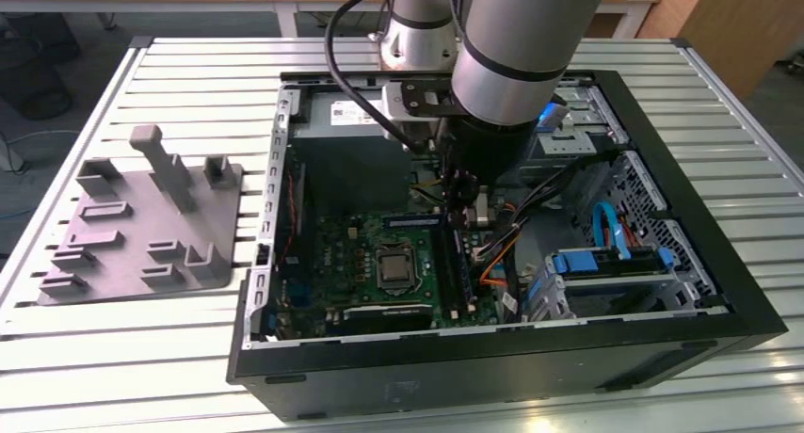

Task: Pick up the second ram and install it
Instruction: 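Insert the second ram into the second slot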

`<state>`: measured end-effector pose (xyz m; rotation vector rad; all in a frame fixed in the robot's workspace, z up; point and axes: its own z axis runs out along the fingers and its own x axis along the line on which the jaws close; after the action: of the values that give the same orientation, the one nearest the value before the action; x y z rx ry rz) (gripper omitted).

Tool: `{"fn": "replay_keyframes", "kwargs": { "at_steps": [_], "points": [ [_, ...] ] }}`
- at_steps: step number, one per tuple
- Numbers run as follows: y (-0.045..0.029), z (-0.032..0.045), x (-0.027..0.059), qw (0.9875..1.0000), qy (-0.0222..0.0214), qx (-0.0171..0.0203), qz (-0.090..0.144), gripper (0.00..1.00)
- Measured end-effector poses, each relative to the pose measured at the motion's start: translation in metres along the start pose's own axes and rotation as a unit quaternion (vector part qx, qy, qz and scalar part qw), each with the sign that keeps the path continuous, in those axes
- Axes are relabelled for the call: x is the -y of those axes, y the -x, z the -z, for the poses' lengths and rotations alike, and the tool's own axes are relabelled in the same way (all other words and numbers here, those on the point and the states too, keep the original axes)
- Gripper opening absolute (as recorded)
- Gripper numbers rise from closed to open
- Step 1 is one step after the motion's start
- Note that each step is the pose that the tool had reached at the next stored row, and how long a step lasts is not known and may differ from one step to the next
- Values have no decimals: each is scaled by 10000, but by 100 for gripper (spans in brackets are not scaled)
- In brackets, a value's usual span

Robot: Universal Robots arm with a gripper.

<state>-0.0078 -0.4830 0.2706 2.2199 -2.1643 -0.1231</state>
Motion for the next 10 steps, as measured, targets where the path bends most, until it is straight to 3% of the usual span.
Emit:
{"fn": "replay_keyframes", "kwargs": {
  "at_steps": [5, 10],
  "points": [
    [0, 0, 0, 10000, -2, 7, -77, 14],
    [0, -2, 0, 9987, -15, 43, -508, 14]
  ]
}}
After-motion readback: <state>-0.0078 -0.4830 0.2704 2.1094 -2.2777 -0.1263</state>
